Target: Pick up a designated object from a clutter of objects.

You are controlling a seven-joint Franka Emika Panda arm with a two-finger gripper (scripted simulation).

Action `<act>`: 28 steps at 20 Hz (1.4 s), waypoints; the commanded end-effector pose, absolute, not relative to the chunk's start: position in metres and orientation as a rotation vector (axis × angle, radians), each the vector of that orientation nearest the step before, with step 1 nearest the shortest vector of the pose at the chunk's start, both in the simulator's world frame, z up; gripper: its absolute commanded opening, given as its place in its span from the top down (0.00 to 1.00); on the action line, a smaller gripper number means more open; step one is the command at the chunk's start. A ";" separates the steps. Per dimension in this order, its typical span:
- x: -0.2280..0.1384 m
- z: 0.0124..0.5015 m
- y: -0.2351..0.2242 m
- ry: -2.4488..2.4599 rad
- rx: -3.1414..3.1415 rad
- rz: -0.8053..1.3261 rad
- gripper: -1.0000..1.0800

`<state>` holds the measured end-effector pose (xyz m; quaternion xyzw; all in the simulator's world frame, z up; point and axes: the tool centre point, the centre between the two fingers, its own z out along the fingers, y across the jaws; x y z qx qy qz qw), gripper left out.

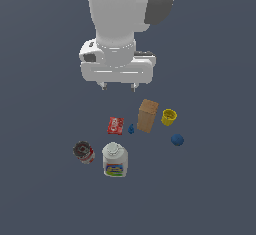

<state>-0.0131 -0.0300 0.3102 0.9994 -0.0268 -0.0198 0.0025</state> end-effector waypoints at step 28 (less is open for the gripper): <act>0.003 0.257 -0.057 -0.125 3.131 0.022 0.04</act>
